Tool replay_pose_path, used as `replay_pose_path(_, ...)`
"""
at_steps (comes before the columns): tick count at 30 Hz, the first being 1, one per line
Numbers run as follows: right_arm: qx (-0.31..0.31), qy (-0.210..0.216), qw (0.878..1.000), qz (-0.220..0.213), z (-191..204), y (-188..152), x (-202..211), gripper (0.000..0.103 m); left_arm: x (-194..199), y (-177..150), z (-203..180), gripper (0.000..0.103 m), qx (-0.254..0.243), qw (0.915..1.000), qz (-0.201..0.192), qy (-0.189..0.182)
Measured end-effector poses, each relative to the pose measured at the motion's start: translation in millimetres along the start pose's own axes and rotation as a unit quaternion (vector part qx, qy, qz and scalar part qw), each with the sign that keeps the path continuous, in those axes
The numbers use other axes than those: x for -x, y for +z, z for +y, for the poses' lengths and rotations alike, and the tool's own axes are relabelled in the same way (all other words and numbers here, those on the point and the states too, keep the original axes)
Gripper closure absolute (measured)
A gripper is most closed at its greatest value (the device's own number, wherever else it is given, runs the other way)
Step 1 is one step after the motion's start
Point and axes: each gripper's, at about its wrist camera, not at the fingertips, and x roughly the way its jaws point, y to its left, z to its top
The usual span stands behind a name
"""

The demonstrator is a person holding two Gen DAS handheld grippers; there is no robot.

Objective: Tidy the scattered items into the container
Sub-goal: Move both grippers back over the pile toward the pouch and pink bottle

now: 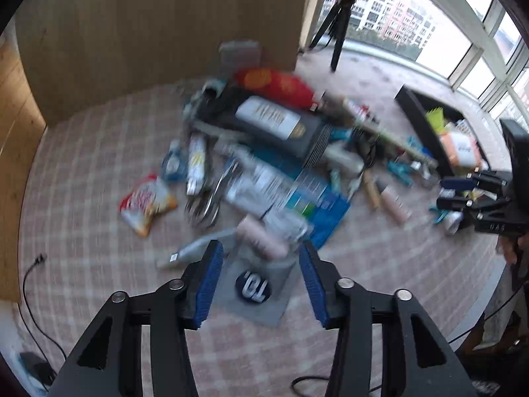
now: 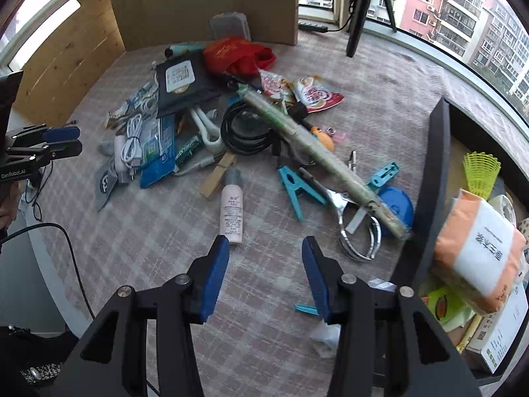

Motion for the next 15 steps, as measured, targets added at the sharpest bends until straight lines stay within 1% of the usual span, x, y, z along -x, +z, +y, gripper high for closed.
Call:
replay_pose_path(2,0.005,-0.006,1.0,0.007,6,1,-9,0.058,-9,-13,5,0.048,0.001,1.0,0.009,0.001)
replay_pose_path(3,0.006,-0.007,1.0,0.011,8,1,-13,0.058,-14,-17,5,0.041,-0.002,0.9999,0.013,-0.001)
replay_pose_path(4,0.005,-0.007,1.0,0.013,9,2,-16,0.058,-19,-21,5,0.039,-0.003,0.9999,0.017,0.002)
replay_pose_path(9,0.007,-0.016,1.0,0.023,15,7,-31,0.058,-41,-29,-2,0.037,-0.022,0.9992,0.029,0.015)
replay_pose_path(12,0.009,-0.019,0.999,0.027,16,11,-37,0.058,-51,-27,-2,0.037,-0.024,0.9991,0.034,0.013)
replay_pose_path(15,0.015,-0.027,0.999,0.033,18,16,-45,0.058,-60,-26,-9,0.037,-0.05,0.9979,0.037,0.019)
